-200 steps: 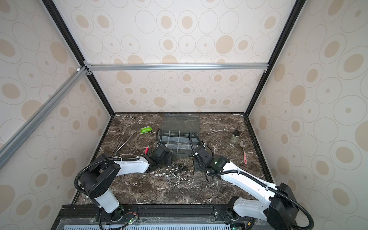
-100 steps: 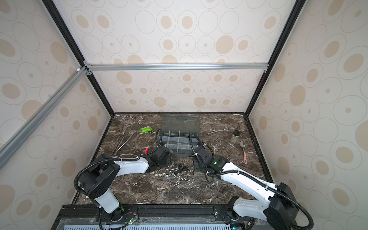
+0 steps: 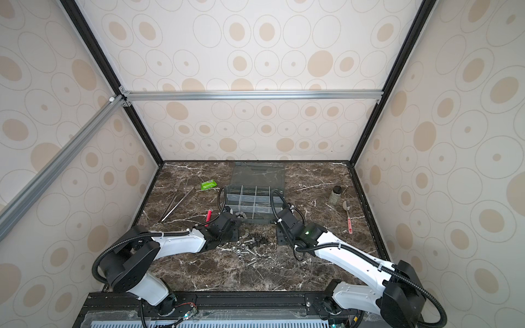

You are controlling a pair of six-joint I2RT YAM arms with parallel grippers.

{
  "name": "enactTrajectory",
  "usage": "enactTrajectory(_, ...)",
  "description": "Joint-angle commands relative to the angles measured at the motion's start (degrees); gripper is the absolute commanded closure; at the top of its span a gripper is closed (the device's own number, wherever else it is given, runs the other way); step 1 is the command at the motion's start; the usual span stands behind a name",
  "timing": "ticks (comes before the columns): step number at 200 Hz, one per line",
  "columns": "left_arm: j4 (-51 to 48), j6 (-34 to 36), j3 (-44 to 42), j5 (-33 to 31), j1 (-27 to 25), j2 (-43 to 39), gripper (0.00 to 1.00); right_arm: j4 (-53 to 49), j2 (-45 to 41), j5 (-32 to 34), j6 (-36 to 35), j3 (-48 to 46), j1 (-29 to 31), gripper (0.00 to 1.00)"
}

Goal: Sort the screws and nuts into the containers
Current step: 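Grasp a silver wing nut from the pile with the left gripper and lift, then lower the wing nut into the nearest box compartment and open left gripper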

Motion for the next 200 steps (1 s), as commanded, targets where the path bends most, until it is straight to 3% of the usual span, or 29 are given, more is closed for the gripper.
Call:
enactTrajectory(1,-2.8,1.6,-0.7,-0.5,-0.4,-4.1,0.87,-0.6,-1.0,0.0,1.3,-1.0,-0.3,0.67)
enactTrajectory(68,-4.1,6.4,4.7,0.8,0.3,-8.5,0.86,-1.0,-1.8,0.1,1.6,-1.1,-0.3,0.67)
enactTrajectory(144,-2.4,10.6,18.8,4.3,2.7,3.9,0.87,-2.0,-4.2,0.0,3.2,-2.5,-0.2,0.67)
enactTrajectory(200,-2.0,11.6,22.6,6.7,4.4,9.4,0.86,-3.5,-6.7,1.4,4.3,-3.4,-0.3,0.67)
